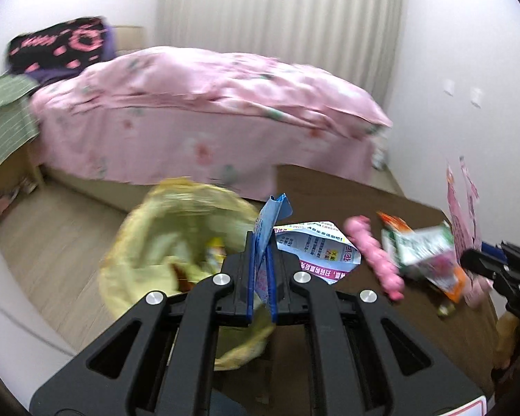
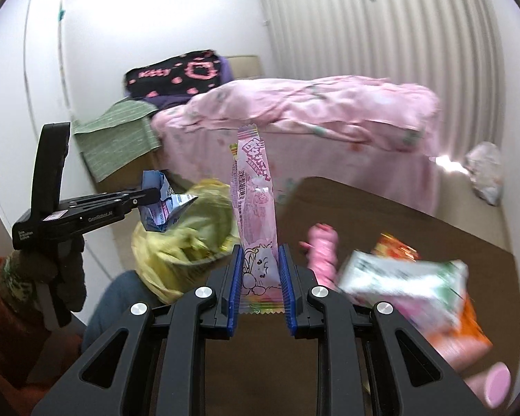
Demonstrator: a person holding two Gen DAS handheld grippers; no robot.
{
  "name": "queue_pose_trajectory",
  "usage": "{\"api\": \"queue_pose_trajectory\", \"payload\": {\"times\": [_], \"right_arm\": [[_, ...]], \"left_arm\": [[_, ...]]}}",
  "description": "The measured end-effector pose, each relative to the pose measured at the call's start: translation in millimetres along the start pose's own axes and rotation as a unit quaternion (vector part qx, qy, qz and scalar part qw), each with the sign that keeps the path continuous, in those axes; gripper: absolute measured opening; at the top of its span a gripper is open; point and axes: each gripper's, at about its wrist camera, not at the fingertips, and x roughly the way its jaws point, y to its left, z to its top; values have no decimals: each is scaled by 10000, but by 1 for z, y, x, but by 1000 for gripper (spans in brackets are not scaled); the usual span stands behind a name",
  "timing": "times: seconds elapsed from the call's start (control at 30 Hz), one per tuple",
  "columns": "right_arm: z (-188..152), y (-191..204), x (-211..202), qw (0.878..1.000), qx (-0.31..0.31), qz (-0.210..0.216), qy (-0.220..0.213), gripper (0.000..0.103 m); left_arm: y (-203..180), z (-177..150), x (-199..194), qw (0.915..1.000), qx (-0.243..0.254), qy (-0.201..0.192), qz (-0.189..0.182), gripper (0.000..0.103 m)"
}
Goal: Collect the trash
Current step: 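Carry both wrappers over the yellow bag and release them inside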
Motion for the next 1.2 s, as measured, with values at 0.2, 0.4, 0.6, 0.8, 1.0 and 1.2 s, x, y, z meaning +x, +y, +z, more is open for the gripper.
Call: {"api": "queue_pose_trajectory", "payload": {"times": [0.2, 0.4, 0.6, 0.8, 1.0, 1.2], "right_arm": [[23, 15, 58, 9982, -118, 522, 271, 20], [39, 29, 127, 9926, -257, 972, 683, 20], [44, 30, 184, 9894, -184, 1036, 996, 20], [35, 31, 218, 9875, -309, 909, 1252, 37], [31, 21, 202, 9902, -197, 741, 1163, 41], [26, -6, 144, 9959, -98, 276, 858, 41]], "left_arm": [[66, -6, 13, 9925, -1102, -112, 513, 6], [85, -17, 47, 9872, -1526, 171, 436, 6], [98, -17, 76, 9817, -1823, 215, 510, 6], [115, -14, 75, 9726, -2297, -42, 367, 44], [108, -10, 65, 9754, -2151, -151, 462, 58], [89, -6, 56, 9806, -1908, -180, 407, 68]]}}
